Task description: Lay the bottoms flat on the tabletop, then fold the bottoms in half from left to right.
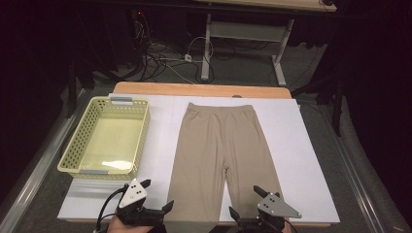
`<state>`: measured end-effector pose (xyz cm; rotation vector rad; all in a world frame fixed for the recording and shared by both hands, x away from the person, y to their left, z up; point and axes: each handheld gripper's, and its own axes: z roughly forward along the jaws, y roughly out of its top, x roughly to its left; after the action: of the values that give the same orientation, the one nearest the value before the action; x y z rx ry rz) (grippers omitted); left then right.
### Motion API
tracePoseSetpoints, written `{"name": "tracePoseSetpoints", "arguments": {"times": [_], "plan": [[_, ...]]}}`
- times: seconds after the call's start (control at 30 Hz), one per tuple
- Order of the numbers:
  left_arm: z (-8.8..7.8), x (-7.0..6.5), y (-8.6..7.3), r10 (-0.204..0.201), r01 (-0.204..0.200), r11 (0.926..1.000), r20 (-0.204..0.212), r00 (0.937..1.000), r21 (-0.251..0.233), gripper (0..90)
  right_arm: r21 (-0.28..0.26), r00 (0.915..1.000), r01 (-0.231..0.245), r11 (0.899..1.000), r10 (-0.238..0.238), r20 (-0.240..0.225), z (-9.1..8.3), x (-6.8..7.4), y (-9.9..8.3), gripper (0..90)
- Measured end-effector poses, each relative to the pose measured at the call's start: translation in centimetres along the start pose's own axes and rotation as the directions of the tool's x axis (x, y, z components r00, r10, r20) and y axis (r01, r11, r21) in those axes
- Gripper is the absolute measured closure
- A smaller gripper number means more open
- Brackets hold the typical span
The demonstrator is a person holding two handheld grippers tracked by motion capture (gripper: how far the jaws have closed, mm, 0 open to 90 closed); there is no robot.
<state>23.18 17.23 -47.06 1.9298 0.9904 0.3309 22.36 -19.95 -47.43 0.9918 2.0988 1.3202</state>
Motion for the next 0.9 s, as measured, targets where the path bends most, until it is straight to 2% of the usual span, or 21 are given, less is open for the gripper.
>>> {"name": "tracePoseSetpoints", "arguments": {"times": [0.13,0.23,0.3,0.43,0.5,0.57,0.67,0.9], "plan": [[-0.8,0.4,0.7,0.017,-0.017,0.9998,-0.025,0.9995,0.004,0.0,0.024,0.9998,0.011,1.0,-0.011,-0.014,0.3,0.4,0.7,0.2],[-0.9,0.8,0.8,0.021,-0.021,0.9997,-0.019,0.9996,0.008,0.0,0.024,0.9997,0.02,1.0,-0.019,-0.015,0.4,0.3,1.4,0.2],[-0.8,0.8,0.4,0.026,-0.026,0.9997,-0.016,0.9995,-0.005,0.0,0.028,0.9995,0.032,0.999,-0.032,-0.004,0.8,0.2,1.8,0.2],[0.0,1.0,-0.2,0.001,-0.001,0.9997,0.009,1.0,-0.022,0.0,0.042,0.9996,0.026,0.999,-0.026,-0.009,2.5,-0.4,2.5,0.2],[0.4,1.1,0.0,-0.008,0.008,0.9999,0.025,0.9997,-0.007,0.0,0.04,0.9996,0.025,0.999,-0.025,-0.011,3.6,-0.6,2.7,0.2],[0.7,1.1,0.1,-0.002,0.002,1.0,0.025,0.9997,-0.009,0.0,0.043,0.9999,0.006,0.999,-0.005,-0.011,4.6,-0.8,2.9,0.2],[1.2,1.2,-0.1,-0.018,0.018,0.9998,0.035,0.9992,0.0,0.0,0.049,0.9999,-0.01,0.999,0.01,-0.009,6.0,-0.9,3.4,0.2],[2.1,1.1,-0.3,-0.018,0.017,0.9991,0.031,0.9993,0.038,0.0,0.062,0.9994,0.029,0.998,-0.027,-0.022,8.4,0.1,5.0,0.2]]}}
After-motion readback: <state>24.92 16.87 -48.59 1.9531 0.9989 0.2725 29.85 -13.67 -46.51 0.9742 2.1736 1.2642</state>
